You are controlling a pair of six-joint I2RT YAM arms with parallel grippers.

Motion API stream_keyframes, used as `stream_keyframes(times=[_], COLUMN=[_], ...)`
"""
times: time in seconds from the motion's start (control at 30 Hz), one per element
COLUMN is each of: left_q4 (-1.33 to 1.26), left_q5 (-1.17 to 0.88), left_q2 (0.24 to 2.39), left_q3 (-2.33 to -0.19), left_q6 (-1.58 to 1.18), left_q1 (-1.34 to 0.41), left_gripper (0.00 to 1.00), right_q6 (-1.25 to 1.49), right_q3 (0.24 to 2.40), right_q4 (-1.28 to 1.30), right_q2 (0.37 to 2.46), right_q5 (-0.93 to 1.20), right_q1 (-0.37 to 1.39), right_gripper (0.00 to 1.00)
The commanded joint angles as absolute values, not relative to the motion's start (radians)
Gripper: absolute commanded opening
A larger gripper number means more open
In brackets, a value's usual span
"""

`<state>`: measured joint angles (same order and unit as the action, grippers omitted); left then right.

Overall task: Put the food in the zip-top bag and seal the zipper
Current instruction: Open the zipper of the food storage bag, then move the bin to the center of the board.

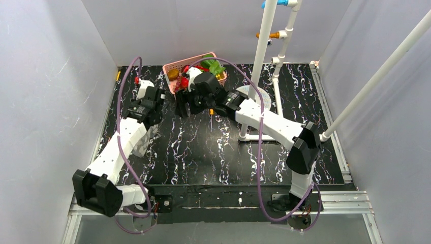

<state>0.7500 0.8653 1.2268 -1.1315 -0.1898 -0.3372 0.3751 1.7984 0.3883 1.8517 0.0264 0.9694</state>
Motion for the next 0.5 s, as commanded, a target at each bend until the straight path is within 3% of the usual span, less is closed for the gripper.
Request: stream_keyframes(times=[0.0, 0.23, 0.4, 0.47], left_q4=[0.669, 0.635, 0.644, 0.647], left_q5=[0.796, 0.621, 0.316, 0.291], left_q2=[1.293, 1.292, 1.184, 1.13], left_q3=[-1.225, -1.19, -1.136, -1.105], left_q6=[-0.184, -0.221, -0.311, -0.345], left_q1=[-0.262, -0.224, -0.224, -0.224], left_gripper=[0.0, 0.0, 0.0, 0.0], right_q6=[0.317, 0.293, 0.293, 0.293], right_q3=[1.968, 2.152, 1.843, 1.757], right_q4=[0.367, 0.49, 0.353, 0.309], right_q2=[1.923, 2.063, 1.895, 1.844], right_q5=[-0.065, -0.023, 0.185, 0.187], right_q1=[0.886, 0.833, 0.842, 0.859], right_gripper=[0.86, 0.86, 0.86, 0.86])
